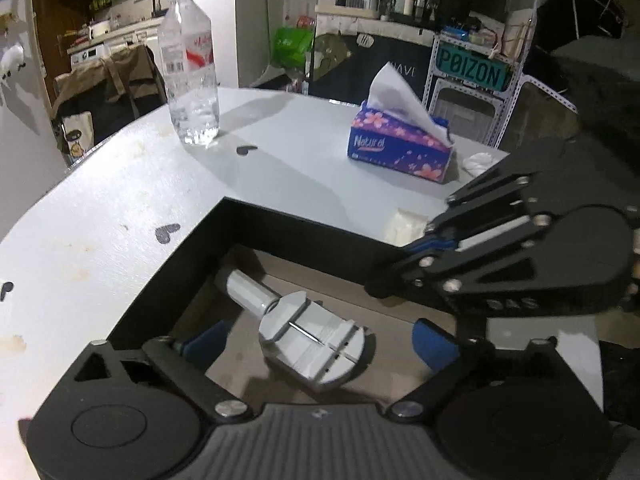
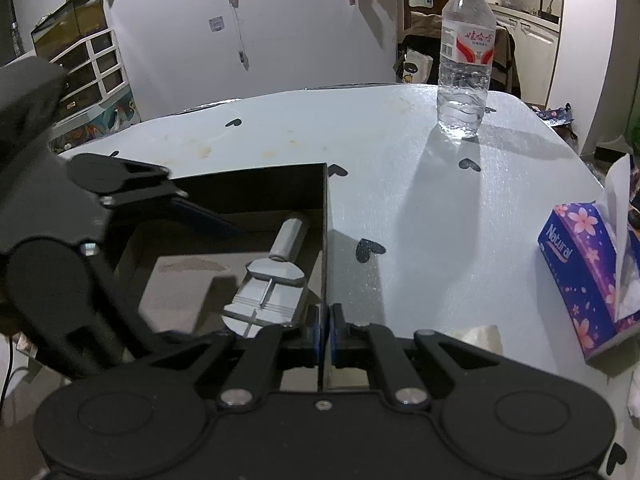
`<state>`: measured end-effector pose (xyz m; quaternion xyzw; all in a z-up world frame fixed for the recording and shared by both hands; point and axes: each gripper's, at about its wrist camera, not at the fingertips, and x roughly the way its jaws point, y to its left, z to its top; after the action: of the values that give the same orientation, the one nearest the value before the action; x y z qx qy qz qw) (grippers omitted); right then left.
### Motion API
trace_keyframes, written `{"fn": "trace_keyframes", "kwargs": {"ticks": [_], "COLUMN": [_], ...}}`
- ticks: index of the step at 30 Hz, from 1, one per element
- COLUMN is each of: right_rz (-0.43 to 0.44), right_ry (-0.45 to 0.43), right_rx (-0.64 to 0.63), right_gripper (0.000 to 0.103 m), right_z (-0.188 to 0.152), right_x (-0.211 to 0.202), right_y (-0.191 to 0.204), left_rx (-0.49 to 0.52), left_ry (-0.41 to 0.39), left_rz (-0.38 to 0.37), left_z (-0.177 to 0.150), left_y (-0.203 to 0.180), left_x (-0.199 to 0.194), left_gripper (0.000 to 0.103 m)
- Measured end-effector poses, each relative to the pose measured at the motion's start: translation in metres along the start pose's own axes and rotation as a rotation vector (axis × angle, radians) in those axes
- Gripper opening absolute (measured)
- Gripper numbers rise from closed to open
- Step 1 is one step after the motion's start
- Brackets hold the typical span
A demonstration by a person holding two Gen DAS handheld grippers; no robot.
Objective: Organize rigid objects
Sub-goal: 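Carry the grey strap tool into the black box and release it, then return the left tool and grasp the UV gel polish box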
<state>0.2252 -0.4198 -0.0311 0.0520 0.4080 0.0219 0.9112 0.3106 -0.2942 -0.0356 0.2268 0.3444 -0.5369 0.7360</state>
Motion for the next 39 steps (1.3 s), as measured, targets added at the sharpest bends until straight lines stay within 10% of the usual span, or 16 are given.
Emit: {"fn": "trace_keyframes", "kwargs": {"ticks": [15,39], "right_rz": [-0.013,-0.033], "right_ry": [-0.004,-0.075], "right_rx": [0.016,0.047], "right_gripper": [0.005,0.004], "right_z": [-0.001,-0.014], "right_x": [-0.001,-0.008], "right_y": [0.001,0.004], "left_rx": [-0.096,-0.483], "left_ry": [-0.149,-0.4], "left_rz": [0.066,0.557], "left_z": [-0.034,-0.153], "left_y": [-0.026,-0.051], "left_x": [-0.074,-0.162], "left_gripper": [0.103,0.103]}}
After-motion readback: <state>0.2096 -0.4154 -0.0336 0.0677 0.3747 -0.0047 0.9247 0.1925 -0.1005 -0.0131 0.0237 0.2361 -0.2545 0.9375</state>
